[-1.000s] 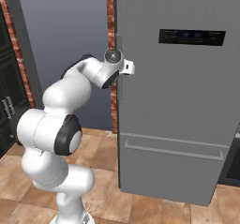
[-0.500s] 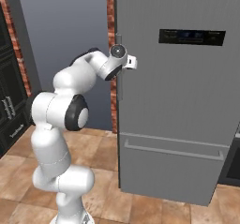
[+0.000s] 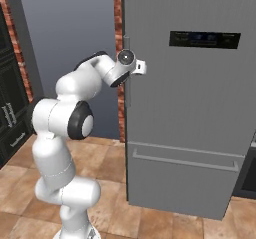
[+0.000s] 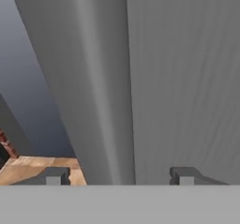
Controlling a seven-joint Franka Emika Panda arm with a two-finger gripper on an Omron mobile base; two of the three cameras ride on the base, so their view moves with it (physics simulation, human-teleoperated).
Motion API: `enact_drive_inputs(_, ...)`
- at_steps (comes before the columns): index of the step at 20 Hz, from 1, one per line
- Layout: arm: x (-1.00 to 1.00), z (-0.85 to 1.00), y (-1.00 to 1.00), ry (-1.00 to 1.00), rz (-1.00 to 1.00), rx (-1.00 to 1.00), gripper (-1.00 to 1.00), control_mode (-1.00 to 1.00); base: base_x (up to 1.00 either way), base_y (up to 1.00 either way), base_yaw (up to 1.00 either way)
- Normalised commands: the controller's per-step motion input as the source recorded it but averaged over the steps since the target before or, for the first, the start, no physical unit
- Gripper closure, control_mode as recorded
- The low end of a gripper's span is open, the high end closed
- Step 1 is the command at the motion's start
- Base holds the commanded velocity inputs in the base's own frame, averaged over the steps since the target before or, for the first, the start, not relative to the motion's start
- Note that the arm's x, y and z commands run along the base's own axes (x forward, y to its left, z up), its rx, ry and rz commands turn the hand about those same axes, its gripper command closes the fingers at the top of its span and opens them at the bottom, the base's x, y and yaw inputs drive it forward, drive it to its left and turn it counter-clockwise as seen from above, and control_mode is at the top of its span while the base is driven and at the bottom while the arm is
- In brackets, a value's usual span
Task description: Retrieve the pear and banana from the fridge and place them into the bowl on the dining table.
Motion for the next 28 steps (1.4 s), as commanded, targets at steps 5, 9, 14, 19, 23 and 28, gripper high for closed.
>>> enact_drive_inputs(5,-0.4,0.0,-0.03,0.03,0.0,0.0,1.0,-1.0,0.0,0.0,0.0)
enact_drive_inputs(9,-1.0,0.0,-0.33,0.13,0.0,0.0,1.0,-1.0,0.0,0.0,0.0)
enact_drive_inputs(14,-1.0,0.0,-0.46,0.15,0.0,0.0,1.0,-1.0,0.0,0.0,0.0)
enact_drive_inputs(19,-1.0,0.0,-0.67,0.15,0.0,0.0,1.0,-1.0,0.0,0.0,0.0)
enact_drive_inputs(23,-1.0,0.0,-0.8,0.08,-0.02,0.0,1.0,-1.0,0.0,0.0,0.0)
enact_drive_inputs(28,-1.0,0.0,-0.81,0.0,-0.02,0.0,1.0,-1.0,0.0,0.0,0.0)
